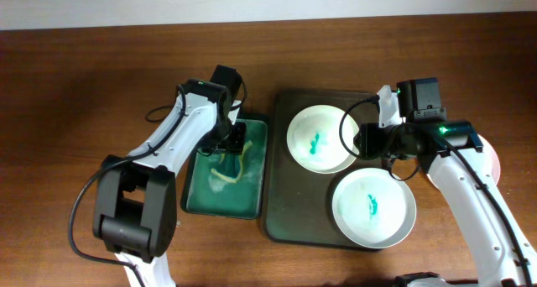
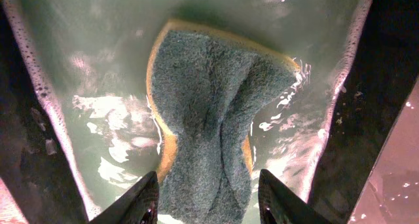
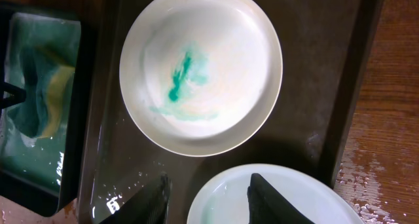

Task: Clean dirty plates on tray and stack at the side
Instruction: 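Dip sponge in soapy water and lift it with left gripper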

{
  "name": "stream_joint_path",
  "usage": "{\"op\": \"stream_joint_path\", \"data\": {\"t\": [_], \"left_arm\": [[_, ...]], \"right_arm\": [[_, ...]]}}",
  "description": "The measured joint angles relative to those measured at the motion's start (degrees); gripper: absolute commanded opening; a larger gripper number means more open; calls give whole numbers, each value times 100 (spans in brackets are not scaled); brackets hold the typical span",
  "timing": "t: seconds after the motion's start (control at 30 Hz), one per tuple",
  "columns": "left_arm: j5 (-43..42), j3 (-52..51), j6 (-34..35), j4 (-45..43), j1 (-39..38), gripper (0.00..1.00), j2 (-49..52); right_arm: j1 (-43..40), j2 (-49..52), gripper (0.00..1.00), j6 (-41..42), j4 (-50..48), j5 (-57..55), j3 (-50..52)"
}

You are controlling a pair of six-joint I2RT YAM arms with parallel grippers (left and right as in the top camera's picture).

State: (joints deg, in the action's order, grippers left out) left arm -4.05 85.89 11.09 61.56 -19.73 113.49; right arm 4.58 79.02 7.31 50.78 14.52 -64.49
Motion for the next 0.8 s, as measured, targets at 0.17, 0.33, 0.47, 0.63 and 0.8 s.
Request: {"op": "stream_joint_path", "data": {"t": [0.17,0.33,0.47,0.63,0.8], "left_arm": [[0,-376,2,-505,-20,27,0],[-20,-1108,15,-1200,-105,0,-72],[-22,-1082,2,-1088,-105,0,-98],[-35,-52,2,227,-120,0,-13],[-46,1519,2,922,-144,0,-15]], "right_arm": [[0,0,41,-2,-2,-2,0],[0,0,41,0,0,-2,0],[0,0,41,35,-4,-142,0],[-13,13,40,363,-345,-833,0],[-24,378,40,345,-527,-984,0]]}}
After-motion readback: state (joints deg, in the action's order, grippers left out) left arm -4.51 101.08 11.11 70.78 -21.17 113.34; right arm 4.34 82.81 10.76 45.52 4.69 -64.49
